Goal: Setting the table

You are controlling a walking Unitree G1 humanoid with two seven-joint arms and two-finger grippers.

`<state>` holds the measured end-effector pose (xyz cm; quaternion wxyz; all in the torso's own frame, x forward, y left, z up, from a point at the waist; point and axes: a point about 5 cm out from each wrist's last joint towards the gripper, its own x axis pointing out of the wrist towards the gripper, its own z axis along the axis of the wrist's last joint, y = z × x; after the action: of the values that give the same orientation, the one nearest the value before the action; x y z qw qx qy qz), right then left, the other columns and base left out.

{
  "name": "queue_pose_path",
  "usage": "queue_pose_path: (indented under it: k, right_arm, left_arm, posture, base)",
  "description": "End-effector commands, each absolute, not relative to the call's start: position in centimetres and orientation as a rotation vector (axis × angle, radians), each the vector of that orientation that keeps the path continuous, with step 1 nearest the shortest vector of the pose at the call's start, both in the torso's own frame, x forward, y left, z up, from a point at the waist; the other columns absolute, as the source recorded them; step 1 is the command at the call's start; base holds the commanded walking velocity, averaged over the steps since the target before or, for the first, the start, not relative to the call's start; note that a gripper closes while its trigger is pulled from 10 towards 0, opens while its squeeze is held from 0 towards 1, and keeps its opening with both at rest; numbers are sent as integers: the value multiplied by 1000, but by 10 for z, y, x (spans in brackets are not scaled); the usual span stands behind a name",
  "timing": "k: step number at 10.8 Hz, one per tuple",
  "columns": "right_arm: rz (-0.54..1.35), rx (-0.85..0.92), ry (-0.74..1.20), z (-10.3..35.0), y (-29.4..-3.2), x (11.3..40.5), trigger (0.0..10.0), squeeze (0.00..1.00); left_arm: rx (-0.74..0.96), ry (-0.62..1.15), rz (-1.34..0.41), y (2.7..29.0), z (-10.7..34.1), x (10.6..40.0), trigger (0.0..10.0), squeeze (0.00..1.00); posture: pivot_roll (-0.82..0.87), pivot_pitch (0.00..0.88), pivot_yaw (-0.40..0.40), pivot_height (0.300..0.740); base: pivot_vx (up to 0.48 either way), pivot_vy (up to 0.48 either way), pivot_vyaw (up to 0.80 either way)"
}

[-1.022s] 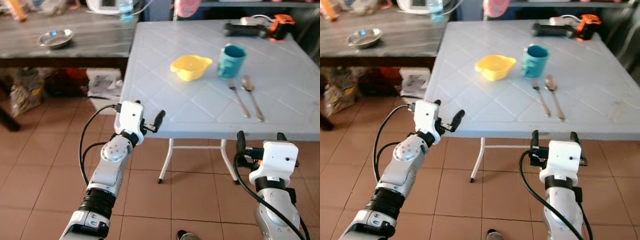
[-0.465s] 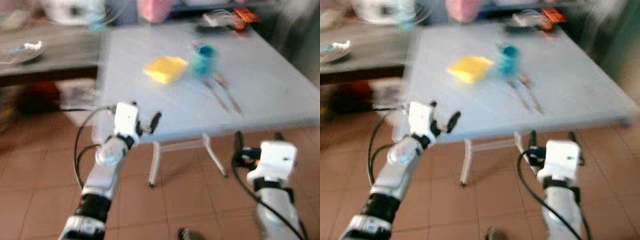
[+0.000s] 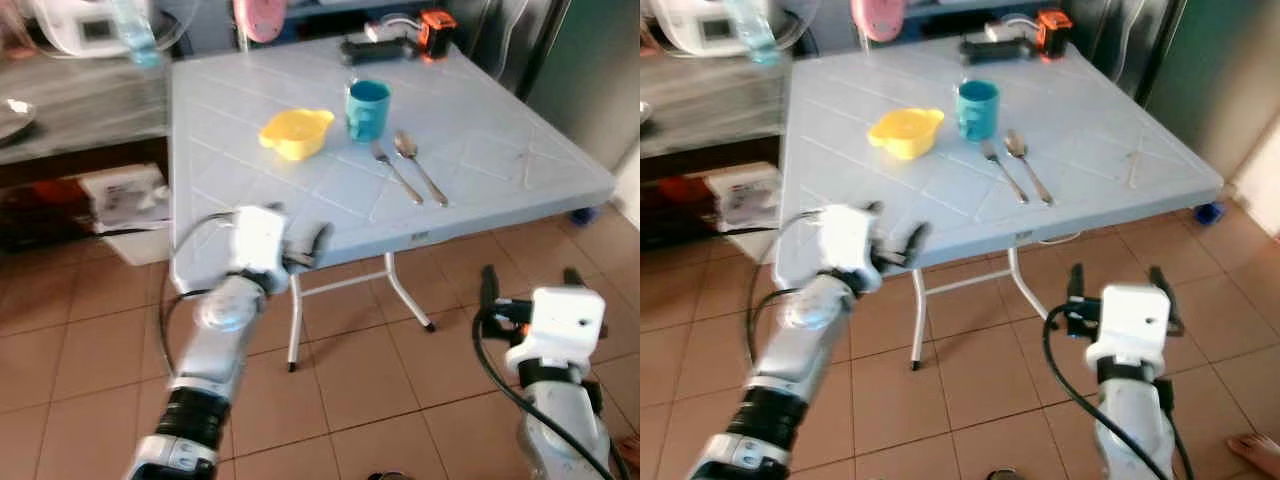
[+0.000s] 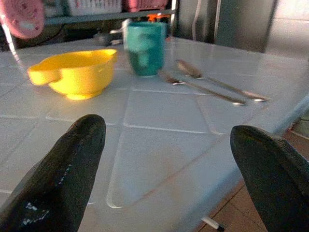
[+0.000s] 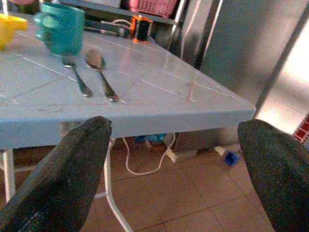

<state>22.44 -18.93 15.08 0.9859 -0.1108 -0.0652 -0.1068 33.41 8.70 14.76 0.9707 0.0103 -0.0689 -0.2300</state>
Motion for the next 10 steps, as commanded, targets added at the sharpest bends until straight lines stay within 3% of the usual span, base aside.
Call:
queue_pose_path:
  k: [1, 3, 10]
  right_arm:
    - [-199, -242, -152, 155, -186, 223, 10000, 0]
    - [-198, -242, -151, 155, -186, 223, 10000, 0]
    - [-206, -227, -148, 153, -185, 223, 10000, 0]
  left_arm:
    - [35, -140, -456, 92, 149, 334, 10000, 0]
    - [32, -138, -458, 90, 149, 334, 10000, 0]
    - [22, -148, -471, 89, 151, 337, 10000, 0]
  posture:
    - [-89, 125, 47, 740]
    - [-92, 124, 46, 740]
    - [-93, 122, 54, 740]
  base:
    - [0, 0, 0]
    - [0, 0, 781]
    - [0, 0, 0]
